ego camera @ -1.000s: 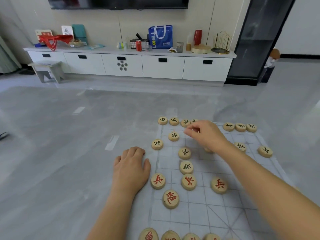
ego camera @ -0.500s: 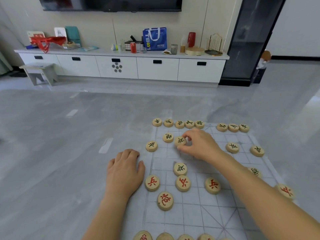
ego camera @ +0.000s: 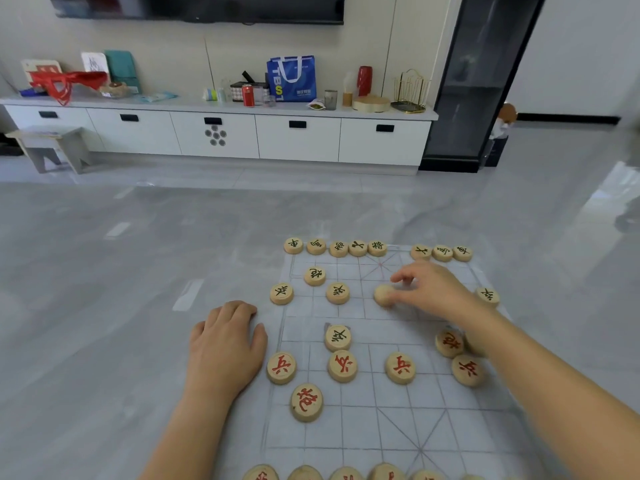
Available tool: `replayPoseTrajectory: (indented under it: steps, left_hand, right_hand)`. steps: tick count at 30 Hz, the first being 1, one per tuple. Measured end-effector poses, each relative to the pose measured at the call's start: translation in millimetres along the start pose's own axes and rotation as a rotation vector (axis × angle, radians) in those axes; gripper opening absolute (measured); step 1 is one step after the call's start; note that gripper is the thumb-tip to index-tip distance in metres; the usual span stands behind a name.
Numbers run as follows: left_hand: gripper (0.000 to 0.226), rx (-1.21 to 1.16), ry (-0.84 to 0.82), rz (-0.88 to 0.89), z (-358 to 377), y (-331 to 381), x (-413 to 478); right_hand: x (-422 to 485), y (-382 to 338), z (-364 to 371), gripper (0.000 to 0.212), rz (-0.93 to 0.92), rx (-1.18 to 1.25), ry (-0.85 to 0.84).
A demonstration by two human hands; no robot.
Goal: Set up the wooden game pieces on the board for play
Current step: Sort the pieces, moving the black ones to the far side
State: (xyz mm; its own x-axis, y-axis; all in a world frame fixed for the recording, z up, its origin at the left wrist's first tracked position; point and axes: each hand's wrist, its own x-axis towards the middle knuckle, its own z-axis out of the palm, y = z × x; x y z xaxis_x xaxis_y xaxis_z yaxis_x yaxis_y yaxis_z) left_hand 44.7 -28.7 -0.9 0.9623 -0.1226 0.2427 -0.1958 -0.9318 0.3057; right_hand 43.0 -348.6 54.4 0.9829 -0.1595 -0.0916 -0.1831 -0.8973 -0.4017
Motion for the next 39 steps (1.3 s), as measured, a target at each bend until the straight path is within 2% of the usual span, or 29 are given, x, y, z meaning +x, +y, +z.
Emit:
replayPoseTrajectory:
  steps: [2, 3, 5, 6, 8, 11, 13, 15, 22, 25, 29, 34, 37, 39]
  left_hand:
    - [0.029, 0.002, -0.004, -0.003, -0.3, 0.6, 0.2]
    - [0.03, 0.005, -0.009, -0.003, -0.7, 0.8, 0.3]
    - [0.031, 0.007, -0.015, -0.004, -1.6, 1.0, 0.5]
    - [0.031, 0.005, -0.015, -0.005, -1.9, 1.0, 0.4]
    - [0.031, 0.0, -0.01, -0.005, -2.2, 0.7, 0.0]
    - [0.031, 0.002, -0.009, -0.008, -1.3, 0.4, 1.1]
    - [0.031, 0.004, -0.011, -0.01, -0.9, 0.9, 1.5]
    - [0.03, 0.002, -0.008, -0.009, -1.2, 1.3, 1.4]
    - [0.03, 0.013, -0.012, -0.007, -2.2, 0.9, 0.9]
    - [0.03, 0.009, -0.011, -0.008, -2.6, 1.8, 0.5]
    - [0.031, 0.005, -0.014, -0.008, -3.2, 2.4, 0.6]
    - [0.031, 0.0, -0.022, -0.013, -3.6, 2.4, 0.8]
    - [0.03, 0.005, -0.02, -0.01, -3.6, 1.9, 1.3]
    - [0.03, 0.011, -0.025, -0.009, -3.2, 0.6, 1.8]
  right_hand:
    - [-4.2, -3.8, 10.4, 0.051, -0.084, -0.121, 0.001]
    - [-4.8, -5.3, 15.6, 0.051, -0.125, -0.163, 0.01]
    - [-4.6, -6.6, 19.2, 0.044, -0.167, -0.173, 0.02]
    - [-4.7, -6.7, 18.0, 0.038, -0.154, -0.094, 0.026]
    - [-6.5, -6.9, 10.4, 0.022, -0.054, 0.272, 0.072]
    - [-7.9, -7.3, -4.7, 0.025, 0.134, 0.897, 0.084]
    - [-11.1, -7.8, -9.3, 0.027, 0.167, 1.135, 0.036]
    - [-14.9, -10.1, -11.5, 0.028, 0.158, 1.239, 0.004]
    - [-16.7, -8.9, -12.7, 0.027, 0.103, 1.267, 0.0]
    - [-17.0, -6.1, -13.1, 0.024, 0.072, 1.204, 0.014]
    - [-17.6, -2.6, -13.8, 0.035, 0.057, 1.135, 0.052]
    - [-13.5, 1.0, -22.5, 0.027, 0.16, 0.967, 0.277]
    - [-14.1, 10.4, -41.4, 0.02, 0.164, 0.97, 0.425]
    - [-15.1, 22.1, -53.8, 0.023, 0.197, 0.939, 0.502]
